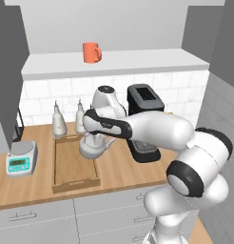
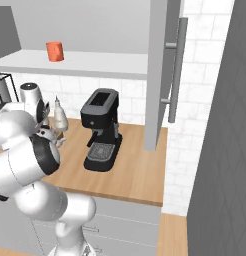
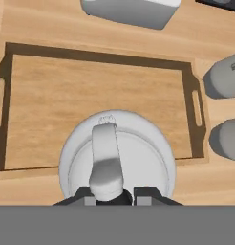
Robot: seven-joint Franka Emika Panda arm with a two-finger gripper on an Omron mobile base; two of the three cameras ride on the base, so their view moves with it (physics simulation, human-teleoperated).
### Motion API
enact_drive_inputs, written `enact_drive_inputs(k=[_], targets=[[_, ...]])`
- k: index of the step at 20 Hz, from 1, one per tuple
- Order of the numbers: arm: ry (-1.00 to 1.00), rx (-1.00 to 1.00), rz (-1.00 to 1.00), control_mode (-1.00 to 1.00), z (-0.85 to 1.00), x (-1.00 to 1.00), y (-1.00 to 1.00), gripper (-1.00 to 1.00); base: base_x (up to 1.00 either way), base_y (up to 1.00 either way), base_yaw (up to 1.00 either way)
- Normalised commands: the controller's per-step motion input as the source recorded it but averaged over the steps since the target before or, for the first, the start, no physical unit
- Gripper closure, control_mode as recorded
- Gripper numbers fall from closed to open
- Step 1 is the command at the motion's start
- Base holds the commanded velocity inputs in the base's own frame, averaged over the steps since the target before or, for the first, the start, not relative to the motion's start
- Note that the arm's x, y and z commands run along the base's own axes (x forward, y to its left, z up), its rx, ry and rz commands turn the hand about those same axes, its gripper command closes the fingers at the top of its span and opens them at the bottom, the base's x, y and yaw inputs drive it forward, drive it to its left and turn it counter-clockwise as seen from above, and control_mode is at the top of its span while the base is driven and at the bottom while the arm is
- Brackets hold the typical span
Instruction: Pick the kettle from the counter and place it on the tray. Then pick the mug from the cabinet and place it on the tray. Then close the cabinet doors.
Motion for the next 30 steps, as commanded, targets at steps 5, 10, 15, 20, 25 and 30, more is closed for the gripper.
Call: enact_drive_inputs(k=[5, 10, 15, 20, 25, 30], targets=[[-0.02, 0.00, 0.00, -1.00, 0.00, 0.19, 0.43, 1.00, 0.00, 0.00, 0.00], [-0.03, 0.00, 0.00, -1.00, 0.00, 0.24, 0.55, 1.00, 0.00, 0.00, 0.00], [-0.03, 0.00, 0.00, -1.00, -0.02, 0.22, 0.45, 1.00, 0.00, 0.00, 0.00], [0.00, 0.00, 0.00, -1.00, -0.22, 0.16, 0.20, 1.00, 0.00, 0.00, 0.00], [0.00, 0.00, 0.00, -1.00, -0.34, 0.03, 0.03, 1.00, 0.00, 0.00, 0.00], [-0.02, 0.00, 0.00, -1.00, -0.32, 0.00, 0.00, -1.00, 0.00, 0.00, 0.00]])
